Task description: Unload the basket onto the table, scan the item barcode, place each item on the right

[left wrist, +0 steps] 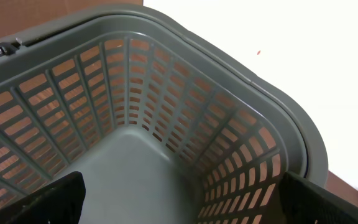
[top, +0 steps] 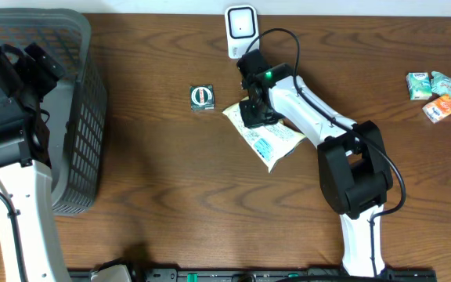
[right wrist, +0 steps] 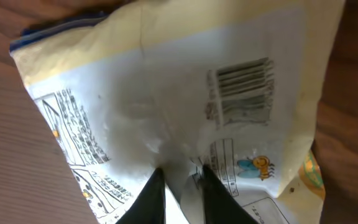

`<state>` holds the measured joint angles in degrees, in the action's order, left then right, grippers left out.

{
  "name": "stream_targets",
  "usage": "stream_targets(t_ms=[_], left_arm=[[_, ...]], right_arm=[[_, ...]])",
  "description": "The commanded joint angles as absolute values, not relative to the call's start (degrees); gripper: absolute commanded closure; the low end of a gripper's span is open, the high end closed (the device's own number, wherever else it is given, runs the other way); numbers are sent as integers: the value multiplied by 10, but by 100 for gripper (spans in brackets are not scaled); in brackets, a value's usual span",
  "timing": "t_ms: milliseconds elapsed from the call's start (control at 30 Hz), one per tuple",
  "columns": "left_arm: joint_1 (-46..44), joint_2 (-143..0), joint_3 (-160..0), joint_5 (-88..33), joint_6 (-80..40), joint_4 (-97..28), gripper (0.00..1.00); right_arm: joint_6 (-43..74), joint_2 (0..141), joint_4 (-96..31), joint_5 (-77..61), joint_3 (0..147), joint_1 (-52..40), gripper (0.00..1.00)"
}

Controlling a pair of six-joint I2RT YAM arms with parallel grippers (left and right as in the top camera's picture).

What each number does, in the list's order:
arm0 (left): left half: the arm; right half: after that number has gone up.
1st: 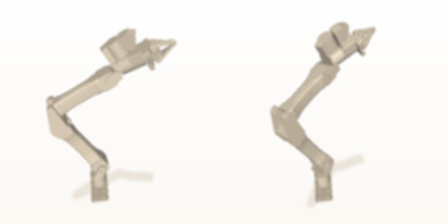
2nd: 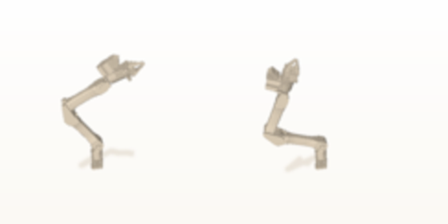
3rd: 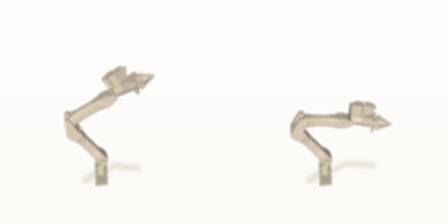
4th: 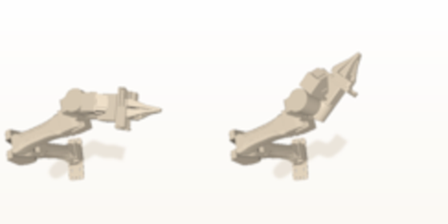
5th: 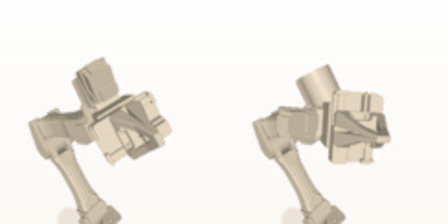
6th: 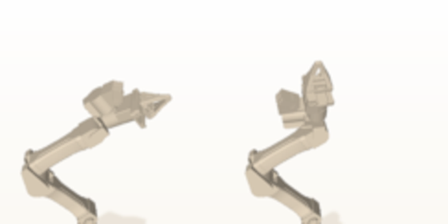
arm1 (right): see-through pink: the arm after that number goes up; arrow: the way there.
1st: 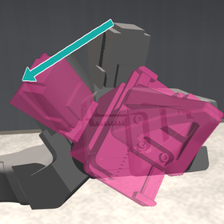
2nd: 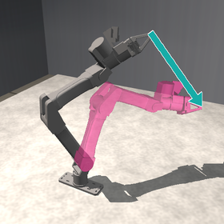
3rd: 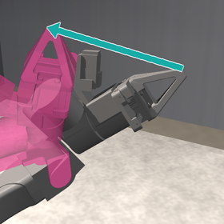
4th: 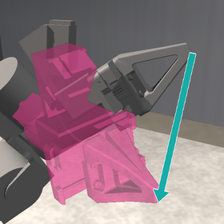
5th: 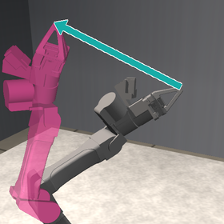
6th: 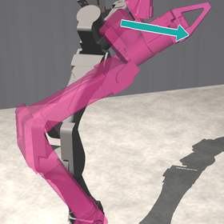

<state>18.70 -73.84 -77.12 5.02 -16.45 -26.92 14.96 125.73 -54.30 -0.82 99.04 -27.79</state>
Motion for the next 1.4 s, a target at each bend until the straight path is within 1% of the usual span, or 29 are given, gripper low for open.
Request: stream_targets(t_ms=[0, 67, 100, 200, 233, 267, 400, 467, 500, 533, 600, 667, 733, 800, 1033, 1267, 1367], left_arm=[[190, -740, -780, 51, -159, -269, 2], [190, -740, -780, 51, -159, -269, 2], [190, -740, -780, 51, -159, -269, 2], [190, -740, -780, 51, -159, -269, 2], [190, -740, -780, 51, -159, -269, 2], [190, -740, -780, 51, -159, -269, 2], [190, -740, -780, 51, -159, -269, 2], [190, -740, -780, 51, -159, -269, 2], [190, -740, -780, 51, -159, -269, 2], [190, -740, -780, 51, -159, -269, 2], [190, -740, -780, 51, -159, -269, 2], [190, -740, -780, 51, -159, -269, 2], [190, -740, -780, 51, -159, -269, 2], [190, -740, -780, 51, -159, -269, 2], [190, -740, -780, 51, -159, -269, 2], [190, -740, -780, 51, -159, -269, 2], [190, -740, -780, 51, -159, -269, 2]], right_arm=[[156, 1263, -552, -20, 1047, -269, 85], [156, 1263, -573, -18, 1079, -261, 83], [153, 1263, -585, -16, 1092, -258, 79], [131, 1263, -619, -16, 1126, -242, 55], [129, 1263, -629, -15, 1133, -236, 51], [127, 1263, -635, -15, 1136, -231, 50], [128, 1263, -665, -20, 1131, -202, 35], [128, 1263, -682, -46, 1123, -190, 35], [128, 1263, -696, -67, 1120, -186, 39], [128, 1263, -707, -83, 1116, -183, 49], [124, 1263, -739, -116, 1110, -182, 73], [113, 1263, -766, -135, 1108, -184, 85], [101, 1263, -787, -142, 1108, -189, 93], [95, 1263, -803, -141, 1108, -196, 98], [91, 1263, -821, -140, 1107, -241, 99], [88, 1263, -785, -102, 1069, -305, 99], [107, 1263, -770, -92, 1032, -328, 99]])
